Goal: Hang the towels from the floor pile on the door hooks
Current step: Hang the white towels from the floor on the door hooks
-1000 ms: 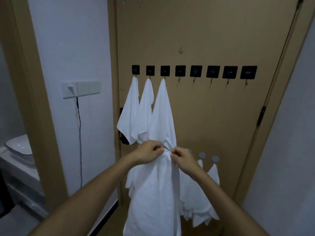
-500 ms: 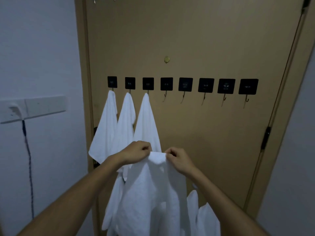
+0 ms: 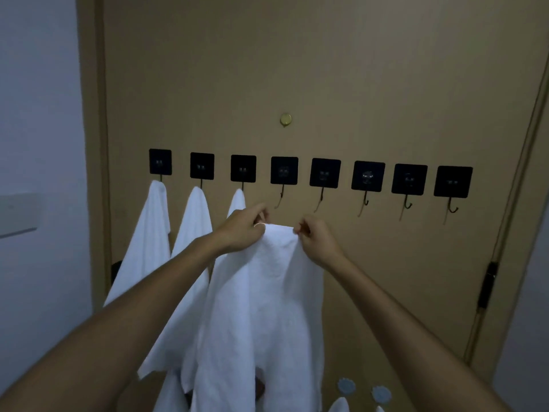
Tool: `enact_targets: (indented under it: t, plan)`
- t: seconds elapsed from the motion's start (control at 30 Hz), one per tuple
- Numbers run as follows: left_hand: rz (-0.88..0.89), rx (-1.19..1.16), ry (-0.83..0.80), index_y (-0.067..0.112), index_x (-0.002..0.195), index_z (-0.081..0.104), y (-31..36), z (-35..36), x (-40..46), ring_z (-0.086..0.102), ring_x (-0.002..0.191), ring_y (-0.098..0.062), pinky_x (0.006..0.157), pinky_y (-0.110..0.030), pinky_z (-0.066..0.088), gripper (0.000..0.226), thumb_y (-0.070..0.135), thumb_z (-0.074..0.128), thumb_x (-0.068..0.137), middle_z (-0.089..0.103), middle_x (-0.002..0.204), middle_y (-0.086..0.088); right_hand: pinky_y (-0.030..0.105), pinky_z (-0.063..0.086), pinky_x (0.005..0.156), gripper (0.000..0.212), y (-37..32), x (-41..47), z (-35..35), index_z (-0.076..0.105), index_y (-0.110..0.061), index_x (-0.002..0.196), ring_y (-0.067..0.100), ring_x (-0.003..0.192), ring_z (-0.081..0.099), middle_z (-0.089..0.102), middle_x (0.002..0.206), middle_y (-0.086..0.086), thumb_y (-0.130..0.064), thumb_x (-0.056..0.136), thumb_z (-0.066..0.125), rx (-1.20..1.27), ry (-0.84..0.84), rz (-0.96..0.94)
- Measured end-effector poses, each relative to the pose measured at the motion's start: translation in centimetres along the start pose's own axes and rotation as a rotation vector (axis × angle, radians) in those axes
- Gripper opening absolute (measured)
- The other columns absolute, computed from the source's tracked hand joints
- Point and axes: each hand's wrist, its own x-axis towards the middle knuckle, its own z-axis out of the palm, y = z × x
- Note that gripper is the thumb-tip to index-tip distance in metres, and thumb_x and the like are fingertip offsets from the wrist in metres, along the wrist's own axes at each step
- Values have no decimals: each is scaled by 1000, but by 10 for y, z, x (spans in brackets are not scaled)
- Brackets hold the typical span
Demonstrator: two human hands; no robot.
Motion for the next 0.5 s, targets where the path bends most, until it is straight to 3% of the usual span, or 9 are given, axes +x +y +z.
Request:
enact_targets:
  t: [0.17,0.3,0.4,0.5]
  plan:
    - [72,-61,119,17,89,57,-12,-18,68,47,74,-14,59,-20,34,24,3,37,90,56,82,2,29,44,66,23,-15,63,-12,58,-5,95,21,84,55,58,93,7,2,89,37,-123,157,-16]
    - [66,-84,244,10,98,62,-25,-8,116,53,91,-16,70,-19,36,25,2,39,91,60,100,-1,41,52,80,23,-19,100,-11,59,5,96,29,93,57,59,102,17,8,86,39,-264,211,-21]
    - [24,-126,273,5,95,58,-42,20,127,55,99,-23,81,-28,40,19,3,41,89,60,106,-8,38,49,65,14,-9,109,8,53,5,79,26,78,54,58,90,20,7,82,40,-290,177,61]
    - [5,-186,275,8,83,51,-55,56,118,55,90,-28,80,-40,45,15,12,40,92,57,95,-10,30,31,54,26,10,97,38,37,-9,65,20,65,42,49,76,16,-4,90,41,-220,173,93]
